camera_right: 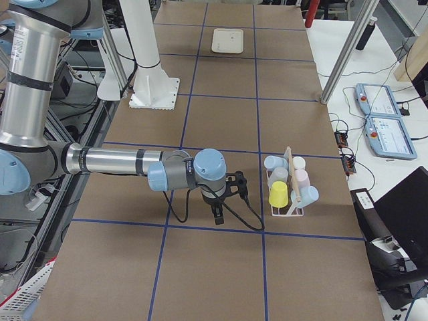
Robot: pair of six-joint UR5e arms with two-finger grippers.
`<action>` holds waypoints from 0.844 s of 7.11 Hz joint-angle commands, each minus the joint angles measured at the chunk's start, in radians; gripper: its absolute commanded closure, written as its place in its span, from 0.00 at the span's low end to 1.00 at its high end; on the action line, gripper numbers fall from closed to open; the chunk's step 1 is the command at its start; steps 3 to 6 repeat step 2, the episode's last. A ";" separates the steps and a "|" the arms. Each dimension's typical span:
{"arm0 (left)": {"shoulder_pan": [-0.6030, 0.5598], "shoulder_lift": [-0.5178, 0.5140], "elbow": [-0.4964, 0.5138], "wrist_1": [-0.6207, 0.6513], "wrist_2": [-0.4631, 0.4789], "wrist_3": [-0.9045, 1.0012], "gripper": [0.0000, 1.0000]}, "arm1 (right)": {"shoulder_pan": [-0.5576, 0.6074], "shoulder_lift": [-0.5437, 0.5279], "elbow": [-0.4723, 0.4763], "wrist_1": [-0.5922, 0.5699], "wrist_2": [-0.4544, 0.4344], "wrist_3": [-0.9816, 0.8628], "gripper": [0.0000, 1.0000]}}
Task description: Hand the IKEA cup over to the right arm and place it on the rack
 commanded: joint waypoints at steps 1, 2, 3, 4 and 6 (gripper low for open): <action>0.000 0.001 0.002 0.000 0.000 -0.001 0.00 | -0.003 0.005 0.000 0.001 0.002 0.002 0.00; 0.000 -0.001 0.000 0.000 0.000 -0.003 0.00 | -0.004 0.005 0.000 0.001 0.002 0.002 0.00; 0.000 -0.001 0.000 0.000 0.000 -0.003 0.00 | -0.004 0.005 0.000 0.001 0.002 0.002 0.00; 0.000 -0.001 0.000 0.000 0.000 -0.003 0.00 | -0.004 0.005 0.000 0.001 0.002 0.002 0.00; 0.000 -0.001 0.000 0.000 0.000 -0.003 0.00 | -0.004 0.005 0.000 0.001 0.002 0.002 0.00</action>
